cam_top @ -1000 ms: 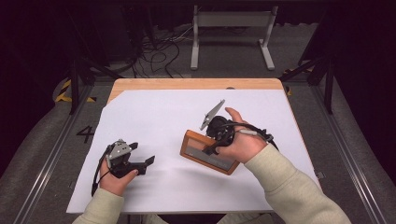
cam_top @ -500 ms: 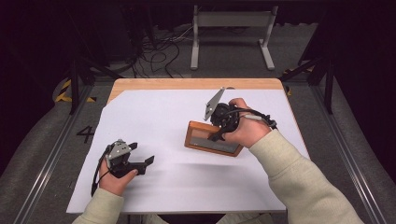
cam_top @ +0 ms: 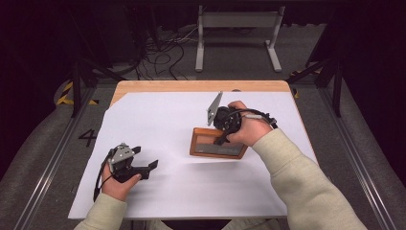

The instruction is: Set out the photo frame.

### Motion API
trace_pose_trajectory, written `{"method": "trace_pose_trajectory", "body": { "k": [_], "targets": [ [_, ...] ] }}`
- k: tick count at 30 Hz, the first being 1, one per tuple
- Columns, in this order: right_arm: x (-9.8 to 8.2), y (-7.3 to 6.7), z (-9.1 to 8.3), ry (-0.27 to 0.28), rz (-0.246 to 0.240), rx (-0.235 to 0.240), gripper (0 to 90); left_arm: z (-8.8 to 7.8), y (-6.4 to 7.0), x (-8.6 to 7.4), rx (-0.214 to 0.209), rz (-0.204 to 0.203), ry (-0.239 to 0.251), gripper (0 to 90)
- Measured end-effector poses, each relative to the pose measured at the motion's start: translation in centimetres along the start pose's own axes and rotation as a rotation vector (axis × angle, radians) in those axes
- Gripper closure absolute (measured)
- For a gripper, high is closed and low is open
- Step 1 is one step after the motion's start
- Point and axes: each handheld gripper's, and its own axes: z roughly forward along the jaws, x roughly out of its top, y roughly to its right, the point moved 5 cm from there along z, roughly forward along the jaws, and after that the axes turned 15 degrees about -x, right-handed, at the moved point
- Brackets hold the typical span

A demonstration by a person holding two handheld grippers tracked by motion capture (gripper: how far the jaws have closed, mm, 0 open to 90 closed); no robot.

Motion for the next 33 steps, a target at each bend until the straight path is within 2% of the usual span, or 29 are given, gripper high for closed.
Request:
{"method": "trace_pose_trajectory", "body": {
  "k": [11,21,24,33],
  "targets": [
    [-0.1,0.0,2.3,-0.026,-0.015,0.048,72.3,0.0,0.0,0.0,-0.002,-0.004,0.001,12.7],
    [0.3,-0.2,3.5,0.009,0.027,0.090,71.9,0.0,0.0,-0.1,-0.003,-0.006,0.001,12.7],
    [0.4,-0.2,3.7,0.015,0.034,0.092,71.8,0.0,0.0,-0.1,-0.003,-0.008,0.001,12.7],
    [0.2,0.5,4.1,0.026,0.103,0.079,71.3,0.1,0.0,-0.1,-0.003,-0.001,-0.003,12.7]
  ]
}}
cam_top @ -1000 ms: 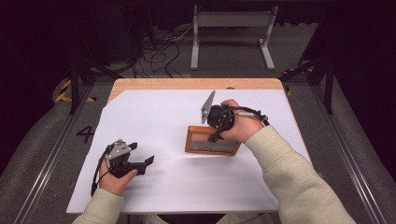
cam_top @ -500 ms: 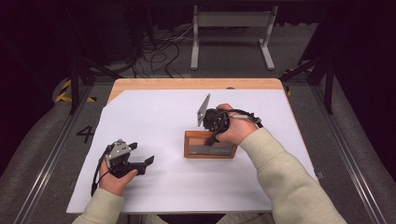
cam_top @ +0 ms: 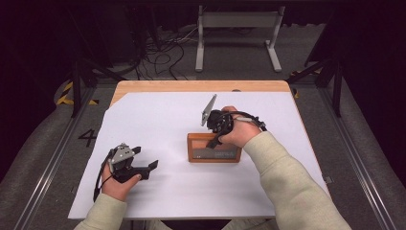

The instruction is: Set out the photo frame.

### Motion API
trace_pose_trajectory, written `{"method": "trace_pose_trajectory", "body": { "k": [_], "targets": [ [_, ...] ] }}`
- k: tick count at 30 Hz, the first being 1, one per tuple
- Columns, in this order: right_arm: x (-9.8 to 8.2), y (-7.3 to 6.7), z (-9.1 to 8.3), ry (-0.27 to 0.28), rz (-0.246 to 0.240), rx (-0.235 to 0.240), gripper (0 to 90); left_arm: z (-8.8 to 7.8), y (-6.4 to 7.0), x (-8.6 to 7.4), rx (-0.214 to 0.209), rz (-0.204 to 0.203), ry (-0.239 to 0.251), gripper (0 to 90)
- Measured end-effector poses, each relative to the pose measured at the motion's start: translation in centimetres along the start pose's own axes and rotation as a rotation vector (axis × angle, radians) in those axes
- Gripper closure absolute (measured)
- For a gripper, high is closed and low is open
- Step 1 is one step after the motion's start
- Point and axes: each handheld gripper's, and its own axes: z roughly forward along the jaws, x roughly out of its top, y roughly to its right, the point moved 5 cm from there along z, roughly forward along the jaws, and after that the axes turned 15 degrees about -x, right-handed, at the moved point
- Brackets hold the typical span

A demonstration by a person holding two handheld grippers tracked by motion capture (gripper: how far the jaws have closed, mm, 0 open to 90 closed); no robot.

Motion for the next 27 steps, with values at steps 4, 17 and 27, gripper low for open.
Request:
{"method": "trace_pose_trajectory", "body": {
  "k": [4,17,27],
  "targets": [
    [-0.1,0.3,0.2,0.014,0.032,-0.002,69.5,0.0,-0.1,0.0,0.006,0.012,0.001,12.7],
    [-0.3,1.7,0.4,0.004,0.112,-0.099,51.1,0.0,0.0,0.0,0.001,-0.003,0.003,12.5],
    [-0.5,1.8,-0.7,0.056,0.181,-0.151,31.3,0.1,0.0,0.1,-0.005,-0.002,0.005,12.1]
  ]
}}
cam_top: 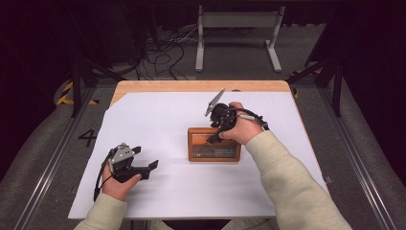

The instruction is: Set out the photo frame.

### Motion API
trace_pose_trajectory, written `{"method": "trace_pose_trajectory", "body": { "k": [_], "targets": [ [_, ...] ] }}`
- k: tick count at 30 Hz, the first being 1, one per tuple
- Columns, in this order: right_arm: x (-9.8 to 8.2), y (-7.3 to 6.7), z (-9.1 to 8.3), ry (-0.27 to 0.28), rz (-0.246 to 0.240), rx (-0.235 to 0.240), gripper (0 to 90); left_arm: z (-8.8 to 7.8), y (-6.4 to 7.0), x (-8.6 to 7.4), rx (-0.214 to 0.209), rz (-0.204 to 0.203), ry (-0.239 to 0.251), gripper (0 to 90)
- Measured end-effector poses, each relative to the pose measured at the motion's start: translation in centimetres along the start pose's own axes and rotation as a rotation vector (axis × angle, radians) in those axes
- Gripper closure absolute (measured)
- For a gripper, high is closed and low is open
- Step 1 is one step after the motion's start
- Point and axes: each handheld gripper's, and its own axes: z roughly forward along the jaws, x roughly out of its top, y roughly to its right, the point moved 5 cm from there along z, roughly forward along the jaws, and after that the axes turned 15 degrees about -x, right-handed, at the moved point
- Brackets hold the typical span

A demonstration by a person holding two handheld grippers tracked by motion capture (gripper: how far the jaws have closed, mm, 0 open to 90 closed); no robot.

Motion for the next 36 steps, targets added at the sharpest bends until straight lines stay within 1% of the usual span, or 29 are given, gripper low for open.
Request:
{"method": "trace_pose_trajectory", "body": {
  "k": [1,3,6,7,9,11,14,15,16,17,18,20,21,24,25,27,28,29,32,33,34,36],
  "targets": [
    [0.0,0.0,-0.3,0.024,0.010,-0.010,29.5,0.0,0.0,0.0,0.000,0.001,0.000,12.1],
    [-0.1,-0.1,-1.1,0.055,0.020,-0.016,28.0,0.0,0.2,0.1,-0.007,0.000,-0.003,11.9],
    [-0.4,-0.1,-2.4,0.112,0.060,-0.036,25.3,-0.2,0.4,0.2,-0.015,-0.007,-0.001,11.6],
    [-0.5,-0.1,-2.8,0.123,0.071,-0.041,24.7,-0.2,0.5,0.2,-0.017,-0.008,-0.002,11.6],
    [-0.9,-0.3,-3.9,0.163,0.104,-0.055,23.4,-0.2,0.6,0.4,-0.020,0.000,0.000,11.6],
    [-1.5,-0.2,-4.7,0.185,0.125,-0.069,22.8,-0.3,0.8,0.3,-0.024,-0.004,-0.004,11.6],
    [-2.4,-0.1,-5.8,0.210,0.143,-0.087,21.8,-0.3,0.7,0.1,-0.020,-0.011,-0.007,11.5],
    [-2.9,0.0,-6.4,0.216,0.152,-0.097,21.3,-0.3,0.7,0.1,-0.020,-0.011,-0.007,11.4],
    [-3.2,0.0,-6.7,0.222,0.158,-0.104,21.2,-0.4,0.7,-0.1,-0.020,-0.023,-0.008,11.4],
    [-3.5,0.1,-7.1,0.230,0.161,-0.108,21.0,-0.4,0.7,-0.1,-0.020,-0.023,-0.008,11.3],
    [-3.5,0.1,-7.1,0.230,0.161,-0.108,21.0,-0.5,0.7,-0.1,-0.015,-0.015,-0.008,11.3],
    [-4.4,0.4,-8.0,0.241,0.181,-0.122,20.6,-0.7,0.7,-0.3,-0.017,-0.013,-0.011,11.2],
    [-4.8,0.5,-8.3,0.245,0.190,-0.127,20.2,-0.8,0.8,-0.4,-0.021,-0.028,-0.009,11.1],
    [-6.2,0.9,-9.2,0.257,0.220,-0.148,19.1,-1.0,0.5,-0.3,-0.017,-0.028,0.001,10.6],
    [-6.5,0.9,-9.3,0.260,0.228,-0.154,18.7,-0.9,0.6,-0.3,-0.018,-0.032,0.004,10.5],
    [-7.4,1.1,-9.7,0.271,0.244,-0.169,18.6,-0.9,0.6,-0.3,-0.022,-0.026,0.000,10.2],
    [-8.0,1.2,-10.0,0.278,0.259,-0.178,18.5,-0.8,0.6,-0.3,-0.025,-0.026,0.000,10.1],
    [-8.5,1.3,-10.2,0.285,0.269,-0.185,18.6,-0.8,0.6,-0.4,-0.032,-0.039,-0.001,10.0],
    [-9.7,1.4,-10.7,0.302,0.298,-0.207,18.6,-0.9,0.4,-0.3,-0.015,-0.024,0.013,10.0],
    [-10.1,1.3,-10.8,0.312,0.309,-0.213,18.6,-0.9,0.5,-0.3,-0.021,-0.039,0.015,10.0],
    [-10.4,1.3,-10.9,0.320,0.316,-0.216,18.6,-0.9,0.5,-0.2,-0.017,-0.035,0.018,10.1],
    [-11.2,1.1,-11.1,0.340,0.347,-0.225,18.7,-0.9,0.5,-0.2,-0.014,-0.029,0.016,10.1]
  ]
}}
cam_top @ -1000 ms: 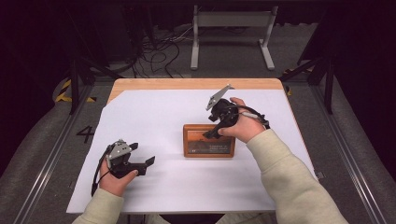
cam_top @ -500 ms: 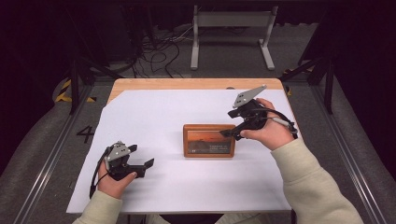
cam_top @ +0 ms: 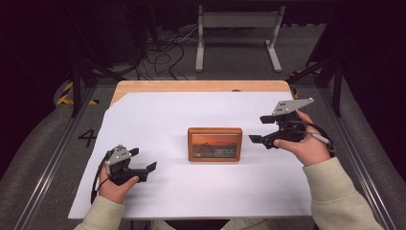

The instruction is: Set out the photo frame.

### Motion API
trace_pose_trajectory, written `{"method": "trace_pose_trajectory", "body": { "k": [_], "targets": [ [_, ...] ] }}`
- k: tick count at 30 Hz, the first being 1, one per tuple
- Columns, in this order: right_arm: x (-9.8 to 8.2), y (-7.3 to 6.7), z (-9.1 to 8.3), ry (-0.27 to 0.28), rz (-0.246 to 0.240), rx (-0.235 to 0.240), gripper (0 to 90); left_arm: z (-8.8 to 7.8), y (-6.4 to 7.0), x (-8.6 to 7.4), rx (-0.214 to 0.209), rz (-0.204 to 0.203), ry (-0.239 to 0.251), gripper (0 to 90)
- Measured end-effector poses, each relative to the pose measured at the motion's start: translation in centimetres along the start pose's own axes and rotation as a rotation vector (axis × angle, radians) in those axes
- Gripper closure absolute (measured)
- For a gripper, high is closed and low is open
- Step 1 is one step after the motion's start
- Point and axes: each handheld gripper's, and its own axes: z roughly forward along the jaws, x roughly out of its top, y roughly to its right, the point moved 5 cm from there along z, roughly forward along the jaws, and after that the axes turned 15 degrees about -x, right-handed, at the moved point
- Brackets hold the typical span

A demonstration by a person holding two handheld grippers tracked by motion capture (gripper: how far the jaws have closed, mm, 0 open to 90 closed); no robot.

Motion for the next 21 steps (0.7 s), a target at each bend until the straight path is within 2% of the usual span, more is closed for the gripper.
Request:
{"method": "trace_pose_trajectory", "body": {
  "k": [2,5,7,8,11,17,21],
  "targets": [
    [-0.4,0.1,-0.2,0.008,0.014,-0.008,18.7,0.0,0.0,0.0,-0.001,0.001,-0.003,10.1],
    [-2.0,0.4,-0.6,0.018,0.074,-0.037,18.6,0.0,0.0,0.1,0.003,0.012,0.001,10.1],
    [-3.2,0.7,-0.8,0.034,0.108,-0.056,16.8,0.0,0.2,0.1,-0.001,0.002,0.000,10.1],
    [-3.7,0.7,-0.8,0.040,0.119,-0.063,16.3,-0.1,0.1,0.1,0.004,0.017,0.002,10.1],
    [-5.1,0.8,-0.8,0.048,0.132,-0.102,12.6,-0.2,0.1,0.2,0.009,0.023,0.006,10.2],
    [-7.9,0.8,-0.2,0.053,0.193,-0.136,6.5,-0.2,0.2,0.2,0.012,0.026,0.006,10.1],
    [-9.4,0.7,0.2,0.107,0.204,-0.164,5.3,-0.1,0.2,0.2,0.009,0.028,0.007,10.1]
  ]
}}
